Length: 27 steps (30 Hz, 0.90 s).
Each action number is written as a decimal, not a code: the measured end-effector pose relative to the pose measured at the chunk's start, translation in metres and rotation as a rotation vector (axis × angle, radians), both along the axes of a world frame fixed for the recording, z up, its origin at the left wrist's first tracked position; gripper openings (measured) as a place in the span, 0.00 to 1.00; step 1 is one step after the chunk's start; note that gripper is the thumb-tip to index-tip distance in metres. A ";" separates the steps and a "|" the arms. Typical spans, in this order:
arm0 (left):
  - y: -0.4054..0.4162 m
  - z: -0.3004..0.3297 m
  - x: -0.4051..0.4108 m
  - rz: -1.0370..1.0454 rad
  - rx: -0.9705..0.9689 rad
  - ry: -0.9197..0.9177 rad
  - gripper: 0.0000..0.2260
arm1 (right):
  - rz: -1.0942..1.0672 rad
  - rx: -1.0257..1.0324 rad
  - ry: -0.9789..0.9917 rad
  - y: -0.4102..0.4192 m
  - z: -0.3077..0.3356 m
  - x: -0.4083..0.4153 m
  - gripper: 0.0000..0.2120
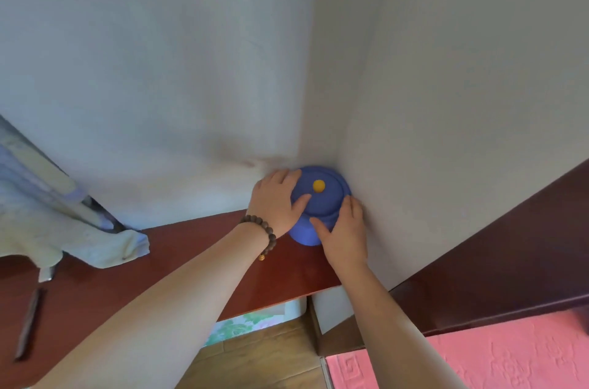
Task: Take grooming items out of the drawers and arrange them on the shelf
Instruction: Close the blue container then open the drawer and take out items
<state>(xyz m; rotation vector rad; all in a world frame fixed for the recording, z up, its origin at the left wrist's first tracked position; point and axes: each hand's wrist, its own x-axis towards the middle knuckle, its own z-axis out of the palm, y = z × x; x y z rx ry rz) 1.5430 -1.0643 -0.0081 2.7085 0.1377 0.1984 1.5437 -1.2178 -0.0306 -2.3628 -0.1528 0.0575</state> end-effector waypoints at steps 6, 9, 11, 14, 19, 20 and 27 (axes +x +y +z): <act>0.043 0.002 -0.071 0.200 0.063 0.007 0.26 | 0.158 -0.034 -0.186 0.034 0.018 -0.032 0.33; 0.069 0.000 -0.114 0.291 0.107 0.023 0.26 | 0.256 -0.030 -0.156 0.060 0.016 -0.055 0.30; 0.088 -0.001 -0.146 0.360 0.118 0.026 0.26 | 0.314 -0.035 -0.134 0.080 0.013 -0.072 0.30; 0.121 -0.005 -0.196 0.457 0.122 0.028 0.27 | 0.393 -0.053 -0.109 0.111 0.007 -0.098 0.29; 0.174 -0.021 -0.280 0.615 0.106 0.031 0.26 | 0.515 -0.092 -0.079 0.169 -0.006 -0.156 0.28; 0.185 -0.026 -0.297 0.641 0.107 0.034 0.27 | 0.538 -0.105 -0.074 0.181 -0.009 -0.170 0.28; 0.276 -0.060 -0.412 0.720 0.024 0.069 0.26 | 0.597 -0.194 -0.053 0.276 -0.040 -0.283 0.27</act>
